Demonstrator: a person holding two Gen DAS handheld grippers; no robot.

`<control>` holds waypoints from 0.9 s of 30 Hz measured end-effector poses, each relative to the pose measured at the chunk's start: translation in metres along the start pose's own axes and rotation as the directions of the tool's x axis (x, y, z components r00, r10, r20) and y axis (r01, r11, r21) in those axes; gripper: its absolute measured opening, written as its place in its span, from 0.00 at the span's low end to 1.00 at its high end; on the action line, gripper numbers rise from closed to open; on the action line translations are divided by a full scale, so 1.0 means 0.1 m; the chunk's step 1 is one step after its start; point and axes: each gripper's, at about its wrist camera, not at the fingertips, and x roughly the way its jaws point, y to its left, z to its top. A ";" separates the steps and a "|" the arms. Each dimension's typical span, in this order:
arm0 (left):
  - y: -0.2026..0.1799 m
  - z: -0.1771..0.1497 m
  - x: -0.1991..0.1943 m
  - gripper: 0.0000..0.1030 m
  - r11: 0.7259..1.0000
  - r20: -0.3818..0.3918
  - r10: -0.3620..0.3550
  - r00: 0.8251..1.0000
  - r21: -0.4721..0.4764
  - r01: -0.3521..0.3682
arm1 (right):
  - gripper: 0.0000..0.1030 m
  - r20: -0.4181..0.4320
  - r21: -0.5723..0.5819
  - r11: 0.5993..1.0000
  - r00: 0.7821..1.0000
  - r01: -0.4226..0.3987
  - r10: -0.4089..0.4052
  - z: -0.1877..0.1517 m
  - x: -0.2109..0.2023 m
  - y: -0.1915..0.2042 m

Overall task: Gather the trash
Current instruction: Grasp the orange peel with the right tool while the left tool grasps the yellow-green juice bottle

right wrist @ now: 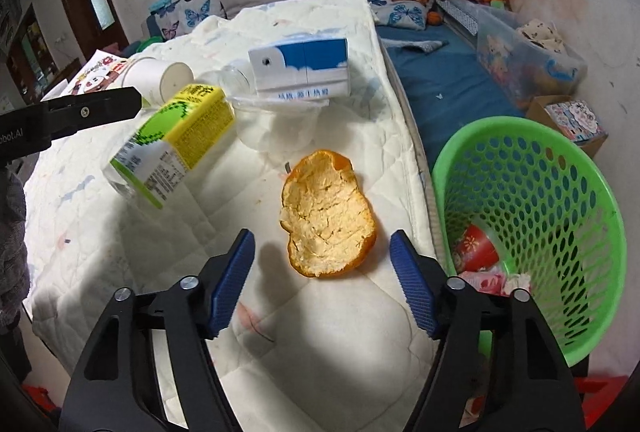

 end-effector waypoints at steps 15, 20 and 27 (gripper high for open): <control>-0.05 0.08 0.43 0.59 0.998 -0.078 0.037 0.996 0.046 -0.034 | 0.42 0.014 -0.024 1.000 1.000 0.017 -0.017 -0.01 -0.06 0.00; -0.03 0.09 0.56 0.59 0.998 -0.105 0.038 0.994 0.049 -0.033 | 0.43 0.001 -0.021 1.000 1.000 0.010 -0.010 0.00 -0.02 0.01; -0.02 0.08 0.70 0.53 0.999 -0.138 0.020 0.990 0.031 -0.016 | 0.43 -0.001 -0.020 1.000 1.000 0.010 -0.010 0.03 0.04 0.03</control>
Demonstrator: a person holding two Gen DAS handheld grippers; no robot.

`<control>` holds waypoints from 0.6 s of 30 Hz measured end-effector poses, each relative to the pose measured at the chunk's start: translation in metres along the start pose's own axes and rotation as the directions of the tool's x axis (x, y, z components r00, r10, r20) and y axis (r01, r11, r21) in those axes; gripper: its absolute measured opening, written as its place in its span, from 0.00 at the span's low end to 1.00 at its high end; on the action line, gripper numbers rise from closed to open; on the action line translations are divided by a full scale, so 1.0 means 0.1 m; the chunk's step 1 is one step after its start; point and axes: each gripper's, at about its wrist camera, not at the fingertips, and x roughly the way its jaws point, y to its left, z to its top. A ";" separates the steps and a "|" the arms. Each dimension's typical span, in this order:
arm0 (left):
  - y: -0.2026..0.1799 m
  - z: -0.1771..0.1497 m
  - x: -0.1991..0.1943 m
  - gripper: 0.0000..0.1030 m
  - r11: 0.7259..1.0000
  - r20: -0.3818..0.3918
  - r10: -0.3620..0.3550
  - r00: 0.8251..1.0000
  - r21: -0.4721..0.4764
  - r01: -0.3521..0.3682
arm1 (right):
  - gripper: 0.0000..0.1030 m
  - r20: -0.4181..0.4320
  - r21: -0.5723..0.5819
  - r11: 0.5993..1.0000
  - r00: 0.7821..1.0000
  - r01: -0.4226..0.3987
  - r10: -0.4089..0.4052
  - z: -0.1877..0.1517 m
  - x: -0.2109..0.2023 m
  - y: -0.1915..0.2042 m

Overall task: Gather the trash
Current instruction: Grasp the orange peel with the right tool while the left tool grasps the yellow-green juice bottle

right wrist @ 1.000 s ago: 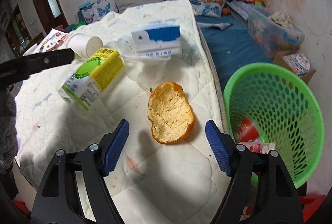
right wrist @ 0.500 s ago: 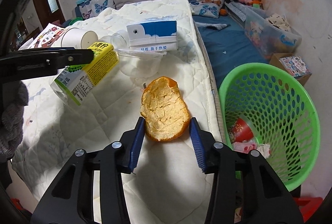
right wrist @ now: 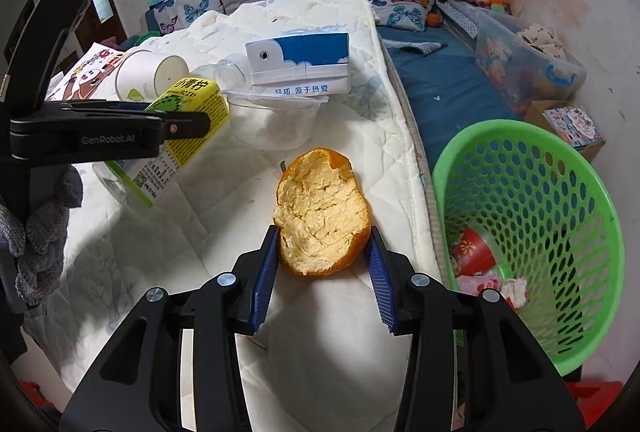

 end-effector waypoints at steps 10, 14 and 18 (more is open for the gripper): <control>-0.02 -0.08 -0.17 0.52 1.000 0.039 0.013 0.999 -0.006 -0.013 | 0.40 0.031 -0.011 1.000 1.000 -0.003 0.003 0.01 -0.11 0.03; -0.01 -0.13 -0.36 0.52 1.000 0.070 0.006 0.998 -0.014 -0.005 | 0.40 0.050 -0.019 1.000 0.999 -0.010 0.011 0.01 -0.21 0.05; -0.02 -0.17 -0.55 0.52 1.000 0.102 -0.004 0.995 -0.012 0.005 | 0.40 0.065 -0.028 1.000 0.998 -0.009 0.011 0.00 -0.31 0.09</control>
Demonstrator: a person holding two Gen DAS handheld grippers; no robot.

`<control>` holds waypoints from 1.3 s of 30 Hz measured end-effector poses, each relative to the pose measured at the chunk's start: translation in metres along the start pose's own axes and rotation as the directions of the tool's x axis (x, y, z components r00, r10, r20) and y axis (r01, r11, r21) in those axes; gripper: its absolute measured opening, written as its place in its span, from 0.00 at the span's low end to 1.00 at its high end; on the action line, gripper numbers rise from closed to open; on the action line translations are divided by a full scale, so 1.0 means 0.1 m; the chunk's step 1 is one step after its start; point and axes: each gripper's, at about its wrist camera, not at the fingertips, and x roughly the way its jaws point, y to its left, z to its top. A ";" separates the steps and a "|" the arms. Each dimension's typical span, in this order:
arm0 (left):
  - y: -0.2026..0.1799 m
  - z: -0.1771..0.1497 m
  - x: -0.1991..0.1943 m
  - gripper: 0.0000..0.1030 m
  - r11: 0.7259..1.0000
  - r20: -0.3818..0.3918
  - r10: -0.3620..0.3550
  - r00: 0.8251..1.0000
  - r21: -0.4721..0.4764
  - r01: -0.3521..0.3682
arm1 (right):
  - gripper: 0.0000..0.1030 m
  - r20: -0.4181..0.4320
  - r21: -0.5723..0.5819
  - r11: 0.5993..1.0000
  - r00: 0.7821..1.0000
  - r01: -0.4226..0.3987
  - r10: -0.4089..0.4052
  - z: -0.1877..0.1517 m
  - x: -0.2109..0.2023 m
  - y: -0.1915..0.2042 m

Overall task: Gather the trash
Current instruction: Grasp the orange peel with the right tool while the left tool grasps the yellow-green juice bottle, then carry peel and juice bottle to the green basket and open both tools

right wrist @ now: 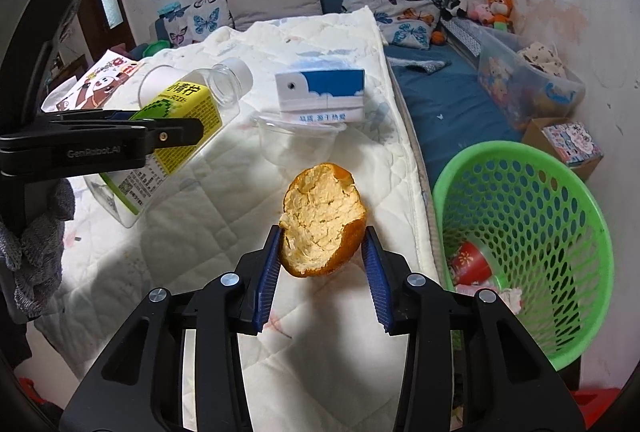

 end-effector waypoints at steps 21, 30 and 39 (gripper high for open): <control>-0.52 0.14 -0.42 0.52 0.994 0.076 -0.097 0.992 0.059 0.092 | 0.40 0.054 0.052 0.996 0.995 0.075 -0.078 -0.07 -0.42 -0.39; -0.92 0.27 -0.33 0.52 0.986 0.067 -0.138 0.988 0.106 0.131 | 0.40 0.038 0.108 0.983 0.988 0.146 -0.151 -0.17 -0.50 -0.82; -1.23 0.36 -0.24 0.52 0.977 0.057 -0.164 0.985 0.145 0.154 | 0.40 -0.003 0.162 0.964 0.976 0.213 -0.216 -0.28 -0.45 -1.25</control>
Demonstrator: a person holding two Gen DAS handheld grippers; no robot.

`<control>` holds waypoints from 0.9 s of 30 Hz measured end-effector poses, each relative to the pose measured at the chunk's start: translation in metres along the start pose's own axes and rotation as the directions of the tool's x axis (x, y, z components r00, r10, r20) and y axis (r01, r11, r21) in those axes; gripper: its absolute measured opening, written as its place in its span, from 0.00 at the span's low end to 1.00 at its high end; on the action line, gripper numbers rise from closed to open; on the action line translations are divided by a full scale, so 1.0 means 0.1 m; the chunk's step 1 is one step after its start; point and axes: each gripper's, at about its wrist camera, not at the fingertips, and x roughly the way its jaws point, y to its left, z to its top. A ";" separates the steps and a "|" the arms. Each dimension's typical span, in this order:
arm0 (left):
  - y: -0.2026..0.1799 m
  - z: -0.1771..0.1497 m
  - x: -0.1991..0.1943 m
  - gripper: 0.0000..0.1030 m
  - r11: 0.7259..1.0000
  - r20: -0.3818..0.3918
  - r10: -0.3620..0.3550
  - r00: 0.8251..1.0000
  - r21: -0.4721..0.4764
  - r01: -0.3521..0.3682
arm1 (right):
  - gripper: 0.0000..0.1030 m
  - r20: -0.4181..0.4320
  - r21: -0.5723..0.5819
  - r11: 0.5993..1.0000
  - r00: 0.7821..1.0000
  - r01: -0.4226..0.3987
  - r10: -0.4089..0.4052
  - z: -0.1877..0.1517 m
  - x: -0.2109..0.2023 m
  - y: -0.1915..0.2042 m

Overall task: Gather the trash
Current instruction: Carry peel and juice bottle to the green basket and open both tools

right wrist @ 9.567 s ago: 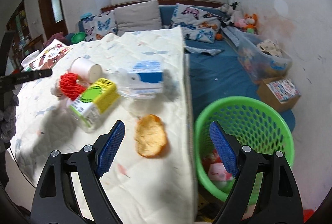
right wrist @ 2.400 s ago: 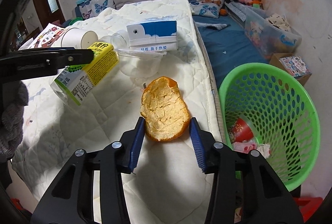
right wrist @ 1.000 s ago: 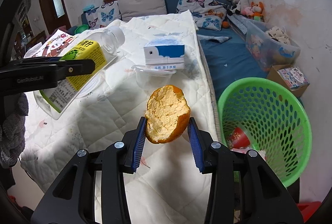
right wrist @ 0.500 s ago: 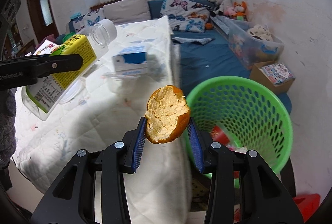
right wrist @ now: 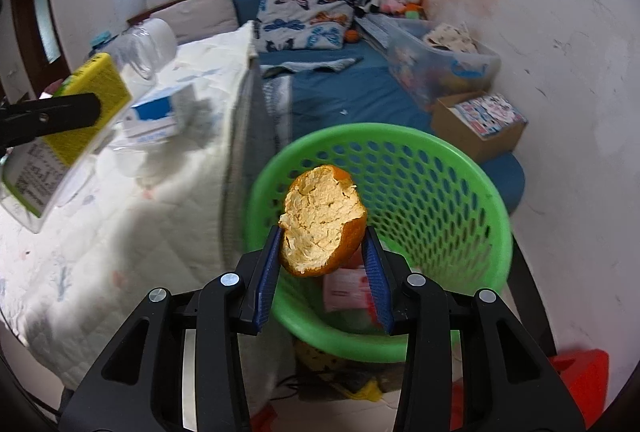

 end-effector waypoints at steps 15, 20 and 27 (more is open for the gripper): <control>-0.31 0.13 0.29 0.52 0.998 -0.039 -0.063 0.997 0.017 0.063 | 0.55 -0.007 0.067 0.997 0.999 0.049 -0.049 -0.07 0.05 -0.38; -0.46 0.11 0.41 0.52 0.996 -0.058 -0.085 0.995 0.025 0.087 | 0.55 0.009 0.068 0.996 0.998 0.056 -0.056 -0.11 -0.05 -0.40; -0.65 0.11 0.62 0.52 0.993 -0.099 -0.105 0.990 0.042 0.109 | 0.61 0.035 0.086 0.994 0.997 0.063 -0.066 -0.16 -0.19 -0.48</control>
